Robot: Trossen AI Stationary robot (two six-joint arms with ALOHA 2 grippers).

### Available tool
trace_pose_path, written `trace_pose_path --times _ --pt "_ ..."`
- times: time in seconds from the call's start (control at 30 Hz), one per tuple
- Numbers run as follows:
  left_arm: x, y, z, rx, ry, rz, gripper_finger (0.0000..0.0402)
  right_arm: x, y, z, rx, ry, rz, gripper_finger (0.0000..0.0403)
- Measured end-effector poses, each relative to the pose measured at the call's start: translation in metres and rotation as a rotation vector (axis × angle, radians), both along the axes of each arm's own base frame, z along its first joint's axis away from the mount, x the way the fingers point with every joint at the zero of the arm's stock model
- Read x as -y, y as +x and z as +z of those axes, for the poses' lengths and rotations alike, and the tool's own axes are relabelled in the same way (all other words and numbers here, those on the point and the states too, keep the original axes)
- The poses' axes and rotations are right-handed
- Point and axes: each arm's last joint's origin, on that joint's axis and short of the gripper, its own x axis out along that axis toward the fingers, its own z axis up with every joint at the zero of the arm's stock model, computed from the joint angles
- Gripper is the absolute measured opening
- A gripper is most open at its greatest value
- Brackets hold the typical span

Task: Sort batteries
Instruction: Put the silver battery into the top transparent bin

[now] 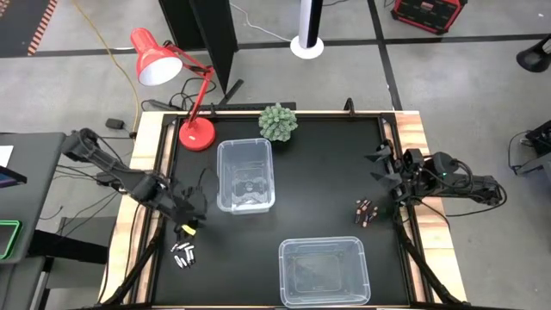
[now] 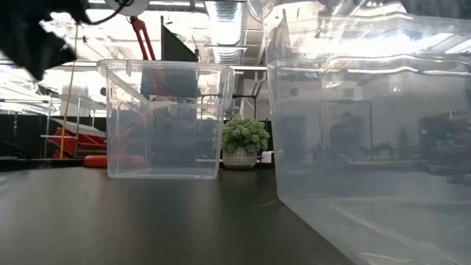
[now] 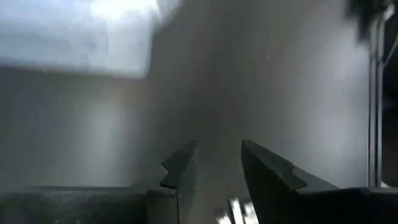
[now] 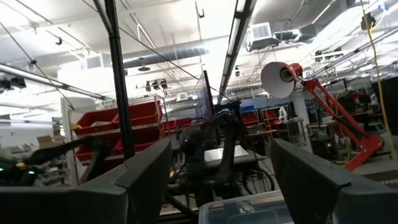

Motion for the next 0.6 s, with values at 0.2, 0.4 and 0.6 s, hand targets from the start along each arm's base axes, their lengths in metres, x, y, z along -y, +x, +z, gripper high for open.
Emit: trace_pose_path --times 0.2,0.4,0.6 --pt "0.025 0.005 -0.025 -0.241 -0.082 0.000 0.0125 0.000 0.000 0.000 0.000 -0.045 -0.022 0.0292" --pt "0.050 0.003 -0.048 -0.463 -0.139 0.045 0.0126 0.000 0.000 0.000 0.001 -0.046 -0.022 0.0292" --pt "0.069 -0.005 -0.058 -0.541 -0.146 0.128 0.0126 0.000 0.000 0.000 0.001 -0.080 -0.039 0.0292"
